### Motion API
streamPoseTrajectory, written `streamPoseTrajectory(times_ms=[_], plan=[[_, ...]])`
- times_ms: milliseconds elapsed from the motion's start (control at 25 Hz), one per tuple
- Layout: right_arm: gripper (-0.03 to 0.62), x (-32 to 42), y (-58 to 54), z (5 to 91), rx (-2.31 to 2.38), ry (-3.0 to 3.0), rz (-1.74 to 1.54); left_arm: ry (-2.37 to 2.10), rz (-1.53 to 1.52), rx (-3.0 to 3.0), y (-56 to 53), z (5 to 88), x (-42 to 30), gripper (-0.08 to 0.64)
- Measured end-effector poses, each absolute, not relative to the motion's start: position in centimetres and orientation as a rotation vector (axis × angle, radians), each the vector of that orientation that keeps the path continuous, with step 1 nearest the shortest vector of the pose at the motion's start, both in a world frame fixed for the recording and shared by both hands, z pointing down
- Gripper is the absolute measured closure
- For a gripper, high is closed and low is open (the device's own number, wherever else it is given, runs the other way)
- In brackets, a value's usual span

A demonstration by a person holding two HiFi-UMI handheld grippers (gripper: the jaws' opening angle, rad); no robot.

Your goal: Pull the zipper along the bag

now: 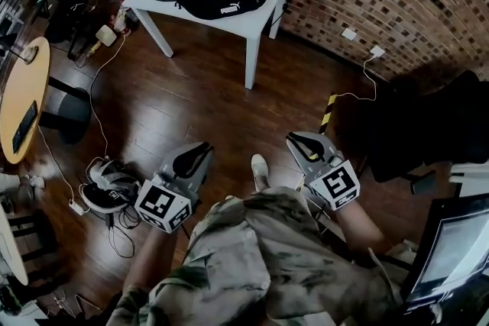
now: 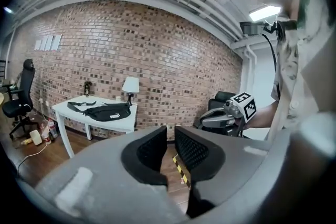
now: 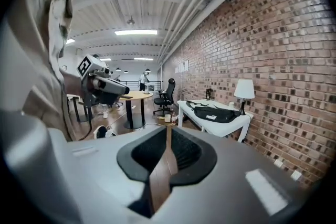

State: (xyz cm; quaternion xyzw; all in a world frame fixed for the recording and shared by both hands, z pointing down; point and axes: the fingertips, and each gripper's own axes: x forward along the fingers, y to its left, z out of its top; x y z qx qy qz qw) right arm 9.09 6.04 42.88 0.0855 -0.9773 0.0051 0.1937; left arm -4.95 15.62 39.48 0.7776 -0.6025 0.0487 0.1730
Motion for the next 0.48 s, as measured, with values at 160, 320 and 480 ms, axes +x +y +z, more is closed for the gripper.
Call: streamPoseTrajectory(times_ms=[160,320,480], plan=[[0.557,10.1,12.8,41.6,0.304,-2.753,0.010,-1.647,0.134,2.254,22.2,39.8,-3.5,0.511],[0.557,11.1,18.2,40.5,0.322,-2.758,0.020,-1.633,0.140,2.250,27.1,40.0,-2.3,0.511],[0.557,13.5,21.4,39.0,0.328,-2.788,0.002,-1.610,0.129,2.251,29.3,39.8,-0.2,0.511]])
